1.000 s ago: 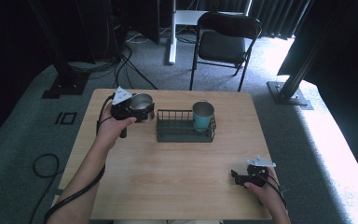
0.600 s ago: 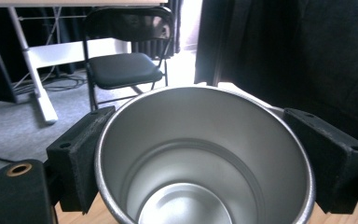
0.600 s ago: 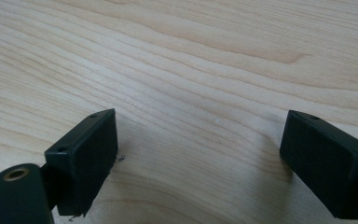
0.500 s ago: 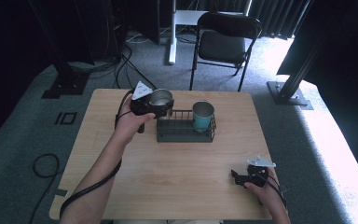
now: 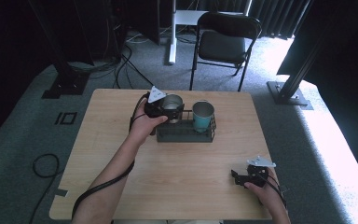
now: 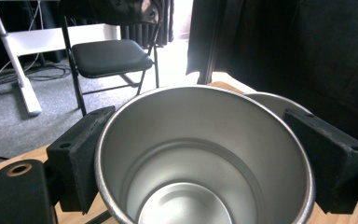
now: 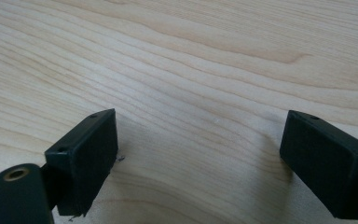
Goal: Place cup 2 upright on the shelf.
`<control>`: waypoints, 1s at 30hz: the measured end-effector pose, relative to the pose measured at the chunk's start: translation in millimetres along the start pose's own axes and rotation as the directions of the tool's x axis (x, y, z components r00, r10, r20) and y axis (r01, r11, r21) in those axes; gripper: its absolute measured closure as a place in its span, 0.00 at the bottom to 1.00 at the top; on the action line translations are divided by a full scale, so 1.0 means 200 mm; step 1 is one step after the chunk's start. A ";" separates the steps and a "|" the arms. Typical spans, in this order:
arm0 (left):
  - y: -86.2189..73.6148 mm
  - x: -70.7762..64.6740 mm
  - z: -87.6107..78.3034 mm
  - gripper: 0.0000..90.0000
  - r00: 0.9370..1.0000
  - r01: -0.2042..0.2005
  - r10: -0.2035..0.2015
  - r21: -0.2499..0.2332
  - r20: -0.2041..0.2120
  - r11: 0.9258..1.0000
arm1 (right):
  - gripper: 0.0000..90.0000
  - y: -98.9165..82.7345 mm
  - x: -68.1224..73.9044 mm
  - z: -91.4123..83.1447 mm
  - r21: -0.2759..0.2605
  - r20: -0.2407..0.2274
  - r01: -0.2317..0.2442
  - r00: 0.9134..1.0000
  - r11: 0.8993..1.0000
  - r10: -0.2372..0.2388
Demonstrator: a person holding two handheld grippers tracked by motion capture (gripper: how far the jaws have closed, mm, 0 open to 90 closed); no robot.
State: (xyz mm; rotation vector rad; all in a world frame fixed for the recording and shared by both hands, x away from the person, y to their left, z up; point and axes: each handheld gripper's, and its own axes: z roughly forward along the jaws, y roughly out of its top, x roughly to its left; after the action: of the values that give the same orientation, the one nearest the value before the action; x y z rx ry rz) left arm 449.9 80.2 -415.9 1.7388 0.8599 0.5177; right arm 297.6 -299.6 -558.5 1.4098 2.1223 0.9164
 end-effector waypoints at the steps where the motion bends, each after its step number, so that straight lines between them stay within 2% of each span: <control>1: -0.01 0.00 0.01 0.16 1.000 0.003 -0.003 0.001 -0.002 1.000 | 0.12 0.00 0.00 0.00 0.000 0.000 0.001 1.000 1.000 -0.001; 11: -0.09 0.00 0.07 0.16 1.000 0.020 -0.020 0.033 -0.002 0.999 | 0.12 0.00 0.00 0.00 0.000 0.000 -0.001 1.000 1.000 0.001; 24: -0.17 -0.01 0.14 0.16 1.000 0.012 -0.011 0.066 -0.014 0.998 | 0.12 0.00 0.00 0.00 0.000 0.000 -0.001 1.000 1.000 0.001; 27: -0.19 -0.02 0.15 0.16 1.000 -0.002 0.003 0.072 -0.009 0.997 | 0.12 0.00 0.00 0.00 0.000 0.000 -0.001 1.000 1.000 0.001; 30: -0.20 -0.02 0.16 0.16 1.000 0.006 -0.006 0.072 -0.009 0.997 | 0.12 0.00 0.00 0.00 0.000 0.000 -0.001 1.000 1.000 0.001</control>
State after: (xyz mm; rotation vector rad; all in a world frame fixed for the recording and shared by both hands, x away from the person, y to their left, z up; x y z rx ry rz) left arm 458.0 63.0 -464.5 1.8005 0.8996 0.4957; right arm 297.5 -299.7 -558.5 1.4104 2.1219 0.9174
